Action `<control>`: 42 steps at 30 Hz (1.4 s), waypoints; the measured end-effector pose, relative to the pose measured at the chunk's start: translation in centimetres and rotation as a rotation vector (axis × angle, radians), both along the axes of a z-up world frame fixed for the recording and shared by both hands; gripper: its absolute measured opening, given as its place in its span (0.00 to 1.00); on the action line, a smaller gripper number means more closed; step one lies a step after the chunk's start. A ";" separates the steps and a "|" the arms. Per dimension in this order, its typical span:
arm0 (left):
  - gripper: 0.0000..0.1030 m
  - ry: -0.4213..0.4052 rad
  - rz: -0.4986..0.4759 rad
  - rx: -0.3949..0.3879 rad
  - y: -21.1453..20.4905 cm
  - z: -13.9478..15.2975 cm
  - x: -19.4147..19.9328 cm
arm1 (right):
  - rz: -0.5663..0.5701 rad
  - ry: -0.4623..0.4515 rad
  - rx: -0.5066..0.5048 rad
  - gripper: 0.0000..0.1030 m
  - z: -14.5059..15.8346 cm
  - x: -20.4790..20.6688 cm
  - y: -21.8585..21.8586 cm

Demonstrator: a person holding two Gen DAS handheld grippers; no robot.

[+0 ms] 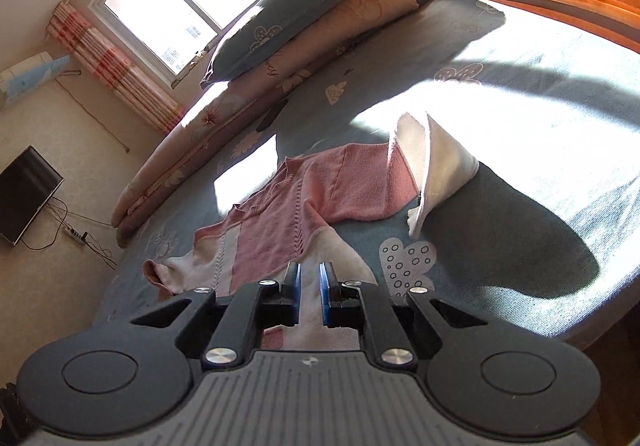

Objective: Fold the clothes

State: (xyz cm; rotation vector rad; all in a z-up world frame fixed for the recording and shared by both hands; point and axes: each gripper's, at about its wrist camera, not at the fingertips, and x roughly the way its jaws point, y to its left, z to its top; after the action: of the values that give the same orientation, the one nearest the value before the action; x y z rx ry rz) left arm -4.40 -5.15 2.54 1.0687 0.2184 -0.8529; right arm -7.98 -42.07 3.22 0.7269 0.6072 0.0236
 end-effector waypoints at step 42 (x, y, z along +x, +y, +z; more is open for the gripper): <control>0.48 0.984 1.097 -0.715 15.2 -5.9 22.6 | 0.723 0.051 -0.296 0.43 -3.4 13.1 22.6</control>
State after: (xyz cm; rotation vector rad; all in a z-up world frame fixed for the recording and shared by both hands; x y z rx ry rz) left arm 18.18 10.07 -3.39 -0.2776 1.1071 -0.2973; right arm 5.16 -19.50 -0.21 0.1938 0.8752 0.5731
